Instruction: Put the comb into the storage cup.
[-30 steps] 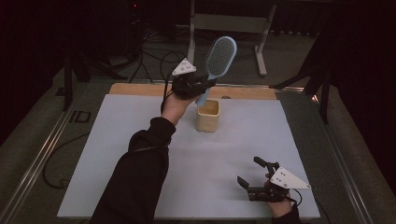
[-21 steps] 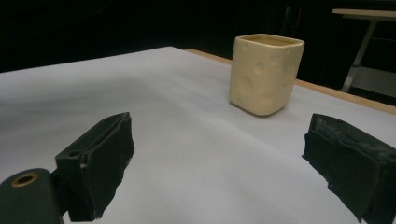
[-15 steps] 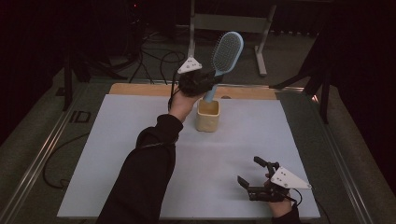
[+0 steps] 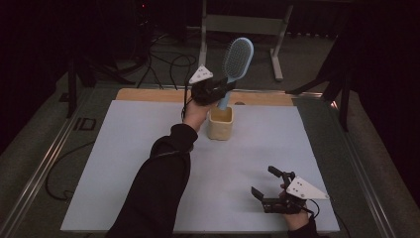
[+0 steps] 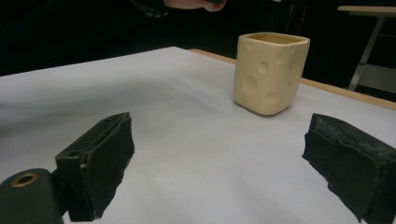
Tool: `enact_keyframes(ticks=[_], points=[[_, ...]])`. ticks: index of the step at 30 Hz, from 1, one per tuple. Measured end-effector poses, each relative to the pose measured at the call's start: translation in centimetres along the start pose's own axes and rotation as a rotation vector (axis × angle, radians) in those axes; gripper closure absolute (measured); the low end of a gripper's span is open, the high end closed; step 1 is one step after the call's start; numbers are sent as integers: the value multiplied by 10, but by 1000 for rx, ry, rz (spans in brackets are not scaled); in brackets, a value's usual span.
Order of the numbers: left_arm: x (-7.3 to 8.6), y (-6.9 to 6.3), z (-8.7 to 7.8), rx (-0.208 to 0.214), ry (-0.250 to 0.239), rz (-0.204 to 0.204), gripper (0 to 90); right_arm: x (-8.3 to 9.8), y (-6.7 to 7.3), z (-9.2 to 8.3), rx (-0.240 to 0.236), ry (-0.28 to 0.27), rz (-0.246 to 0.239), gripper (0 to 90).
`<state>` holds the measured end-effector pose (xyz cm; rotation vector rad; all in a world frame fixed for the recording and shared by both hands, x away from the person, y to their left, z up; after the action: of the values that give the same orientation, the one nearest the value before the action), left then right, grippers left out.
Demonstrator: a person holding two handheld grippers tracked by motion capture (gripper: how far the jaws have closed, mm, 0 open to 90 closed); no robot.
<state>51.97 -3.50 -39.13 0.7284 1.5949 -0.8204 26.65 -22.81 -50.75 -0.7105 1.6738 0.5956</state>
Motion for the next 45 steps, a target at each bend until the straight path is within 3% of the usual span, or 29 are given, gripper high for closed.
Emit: enact_keyframes(ticks=[16, 26, 40, 42, 45], points=[[33, 14, 5, -8, 11, -81, 704, 0, 0, 0, -6, 0, 1, 80], [52, 16, 10, -18, 33, -99, 704, 0, 0, 0, -8, -1, 0, 80], [66, 14, 11, -60, 52, -90, 703, 0, 0, 0, -10, 2, 0, 80], [69, 12, 11, -68, 72, -69, 702, 0, 0, 0, -11, 2, 0, 80], [71, 11, 12, -84, 89, -68, 701, 1, 1, 0, -10, 2, 3, 80]])
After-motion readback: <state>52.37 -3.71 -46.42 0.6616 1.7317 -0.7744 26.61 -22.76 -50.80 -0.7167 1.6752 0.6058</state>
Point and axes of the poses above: each handheld gripper's, and its own axes: z roughly forward along the jaws, x roughly out of its underside, y roughly to its left, the point moved 6 cm from there along z, roughly forward along the jaws, and after that the axes turned 1 degree about z, right-handed, at the moved point
